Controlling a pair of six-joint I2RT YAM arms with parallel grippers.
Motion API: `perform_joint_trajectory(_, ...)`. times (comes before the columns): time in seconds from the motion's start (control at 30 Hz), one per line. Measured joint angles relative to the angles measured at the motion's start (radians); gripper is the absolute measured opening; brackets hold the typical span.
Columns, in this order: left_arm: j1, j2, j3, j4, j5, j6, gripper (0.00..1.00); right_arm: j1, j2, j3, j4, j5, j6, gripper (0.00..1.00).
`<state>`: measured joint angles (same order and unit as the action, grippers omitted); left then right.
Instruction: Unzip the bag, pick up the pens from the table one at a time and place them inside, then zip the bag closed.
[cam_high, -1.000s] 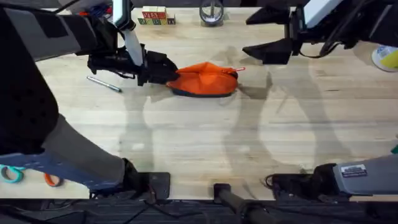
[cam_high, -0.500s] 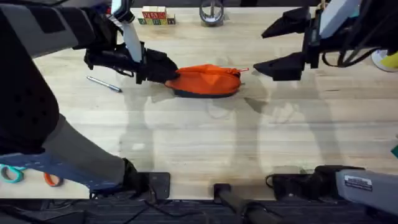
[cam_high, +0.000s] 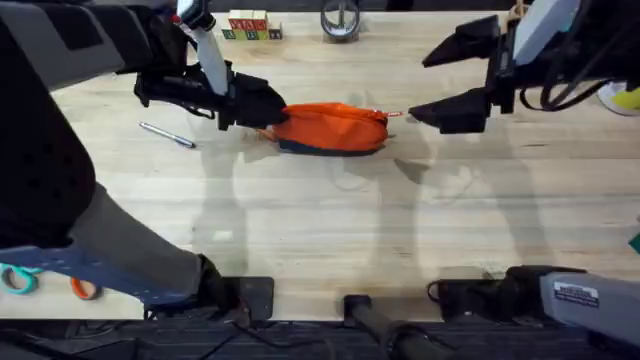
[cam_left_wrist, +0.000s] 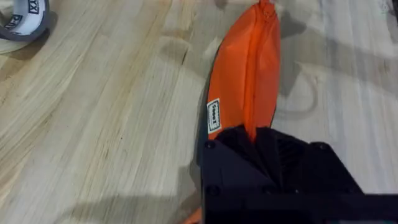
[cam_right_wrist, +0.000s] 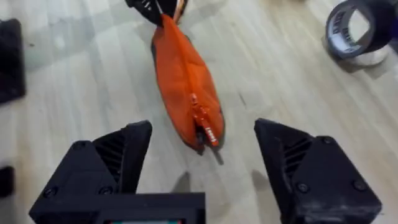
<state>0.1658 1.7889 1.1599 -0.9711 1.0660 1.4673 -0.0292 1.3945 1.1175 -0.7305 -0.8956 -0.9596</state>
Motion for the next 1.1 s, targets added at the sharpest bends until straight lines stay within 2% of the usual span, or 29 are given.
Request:
perform_joint_trajectory(0.37, 0.0, 0.0, 0.0, -0.004, -0.017, 0.0, 0.041, 0.0, 0.0, 0.0, -0.125, -0.001, 0.039, 0.996)
perform_joint_trajectory(1.1, 0.0, 0.0, 0.0, -0.009, -0.02, 0.0, 0.04, 0.009, 0.006, 0.0, -0.12, 0.065, 0.04, 0.995)
